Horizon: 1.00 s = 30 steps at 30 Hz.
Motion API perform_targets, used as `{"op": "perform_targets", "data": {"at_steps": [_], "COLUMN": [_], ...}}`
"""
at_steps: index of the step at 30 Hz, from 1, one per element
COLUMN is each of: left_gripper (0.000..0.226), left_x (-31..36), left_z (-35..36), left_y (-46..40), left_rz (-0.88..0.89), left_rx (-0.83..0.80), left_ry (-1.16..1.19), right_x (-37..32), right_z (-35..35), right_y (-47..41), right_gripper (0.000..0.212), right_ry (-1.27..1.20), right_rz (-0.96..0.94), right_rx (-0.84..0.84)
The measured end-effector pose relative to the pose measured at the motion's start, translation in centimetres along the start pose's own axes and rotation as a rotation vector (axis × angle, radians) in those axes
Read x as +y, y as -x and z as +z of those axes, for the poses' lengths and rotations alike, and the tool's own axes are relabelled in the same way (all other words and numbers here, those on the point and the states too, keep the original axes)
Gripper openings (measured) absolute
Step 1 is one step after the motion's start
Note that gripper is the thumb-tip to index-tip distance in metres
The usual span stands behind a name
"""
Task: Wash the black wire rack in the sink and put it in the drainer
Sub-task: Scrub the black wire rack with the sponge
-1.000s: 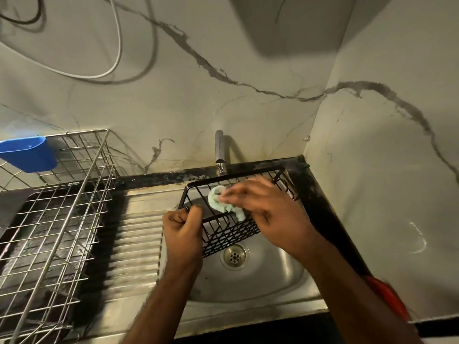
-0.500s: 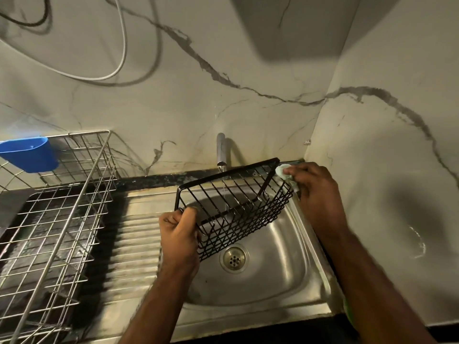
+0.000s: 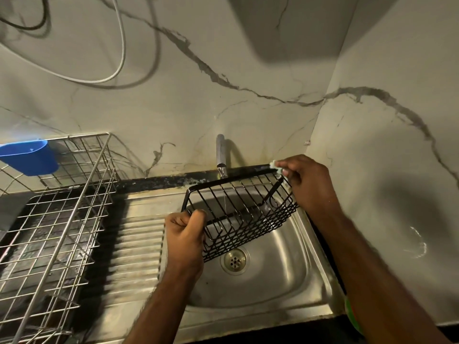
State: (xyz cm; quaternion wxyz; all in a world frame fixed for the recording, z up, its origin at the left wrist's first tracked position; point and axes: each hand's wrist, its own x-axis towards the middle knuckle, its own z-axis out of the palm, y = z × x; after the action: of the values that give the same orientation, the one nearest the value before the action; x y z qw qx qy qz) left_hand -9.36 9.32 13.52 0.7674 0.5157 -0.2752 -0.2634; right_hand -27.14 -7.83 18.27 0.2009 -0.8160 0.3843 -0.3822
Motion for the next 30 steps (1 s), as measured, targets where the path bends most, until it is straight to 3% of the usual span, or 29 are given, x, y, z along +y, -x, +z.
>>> {"op": "perform_targets", "data": {"at_steps": [3,6,8,12,16,21,24,27,30], "left_gripper": [0.043,0.038,0.037,0.039,0.05,0.045,0.046,0.048,0.047], "left_x": [0.2,0.7,1.1,1.5,1.8,2.3,2.3,2.4,2.3], "left_z": [-0.1,0.3,0.6,0.8,1.6,2.4,2.2,2.0,2.0], "left_y": [0.1,0.3,0.5,0.7,1.0,1.4,1.4,1.1,0.9], "left_rz": [-0.001,0.0,0.008,0.026,0.08,0.126,0.1,0.096,0.088], "left_rx": [0.011,0.011,0.005,-0.042,-0.093,-0.179,-0.152,-0.135,-0.087], "left_ry": [-0.038,-0.063,-0.081,-0.152,-0.208,-0.288,-0.306,-0.341,-0.316], "right_x": [-1.2,-1.4,-1.9,-4.8,-7.9,-10.8,-10.1,-9.7,-9.4], "right_z": [0.3,0.9,0.8,0.7,1.4,1.6,1.3,0.6,0.2], "right_y": [0.1,0.0,-0.1,0.0,0.4,0.9,1.1,1.1,1.0], "right_gripper": [0.023,0.022,0.022,0.026,0.03,0.034,0.039,0.04,0.04], "right_ry": [-0.16,-0.093,-0.147,-0.17,-0.231,-0.304,-0.208,-0.26,-0.179], "right_rz": [-0.007,-0.006,-0.006,-0.189,-0.229,-0.44,-0.544,-0.511,-0.568], "right_rx": [-0.103,-0.015,-0.059,-0.239,-0.383,-0.451,-0.418,-0.297,-0.376]}}
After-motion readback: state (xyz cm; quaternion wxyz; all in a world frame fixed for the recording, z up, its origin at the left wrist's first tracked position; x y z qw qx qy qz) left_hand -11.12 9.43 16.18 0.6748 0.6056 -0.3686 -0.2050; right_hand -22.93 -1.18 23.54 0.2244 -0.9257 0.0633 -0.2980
